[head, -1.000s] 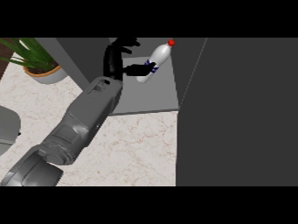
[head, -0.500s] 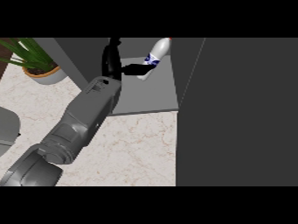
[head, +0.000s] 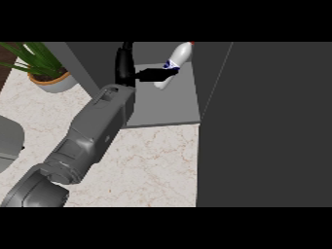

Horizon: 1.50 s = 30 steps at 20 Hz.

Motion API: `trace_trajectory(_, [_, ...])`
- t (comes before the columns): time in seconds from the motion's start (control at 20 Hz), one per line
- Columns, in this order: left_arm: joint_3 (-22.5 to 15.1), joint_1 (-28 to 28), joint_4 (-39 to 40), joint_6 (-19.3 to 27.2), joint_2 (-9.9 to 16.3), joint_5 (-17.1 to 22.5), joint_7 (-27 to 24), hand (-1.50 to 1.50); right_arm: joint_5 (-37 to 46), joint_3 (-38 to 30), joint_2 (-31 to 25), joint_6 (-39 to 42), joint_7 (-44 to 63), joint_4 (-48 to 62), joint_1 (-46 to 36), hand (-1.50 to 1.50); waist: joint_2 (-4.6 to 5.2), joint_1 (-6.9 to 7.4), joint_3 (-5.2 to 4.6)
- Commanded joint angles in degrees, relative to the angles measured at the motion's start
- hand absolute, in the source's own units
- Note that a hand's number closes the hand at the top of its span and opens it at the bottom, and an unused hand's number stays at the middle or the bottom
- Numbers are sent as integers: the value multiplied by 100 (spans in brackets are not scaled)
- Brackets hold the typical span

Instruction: Pick up the bottled water, place it into the cabinet and close the cabinet

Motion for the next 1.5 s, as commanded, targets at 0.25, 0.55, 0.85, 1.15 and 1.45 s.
trace_trajectory(0.25, [257,767,-473,-1427,255,199,-868,-150,-62,-200,-106,-131,196,-262,44,-150,-90,306,-16])
trace_trajectory(0.55, [82,1102,-1098,-1602,96,200,-758,-150,47,4,-10,-107,-4,-21,168,-150,-161,434,-11])
trace_trajectory(0.85, [-242,1549,-1920,-1815,128,428,-568,-150,73,-171,32,-202,-178,39,136,-150,-212,599,-8])
trace_trajectory(1.15, [-710,2419,-3328,-1957,56,689,77,-150,263,86,41,-414,119,-362,379,-150,-255,698,-10])
trace_trajectory(1.45, [-1279,3386,-5146,-1543,2,762,722,-150,251,162,9,-331,-60,-281,588,-150,-258,692,-4])
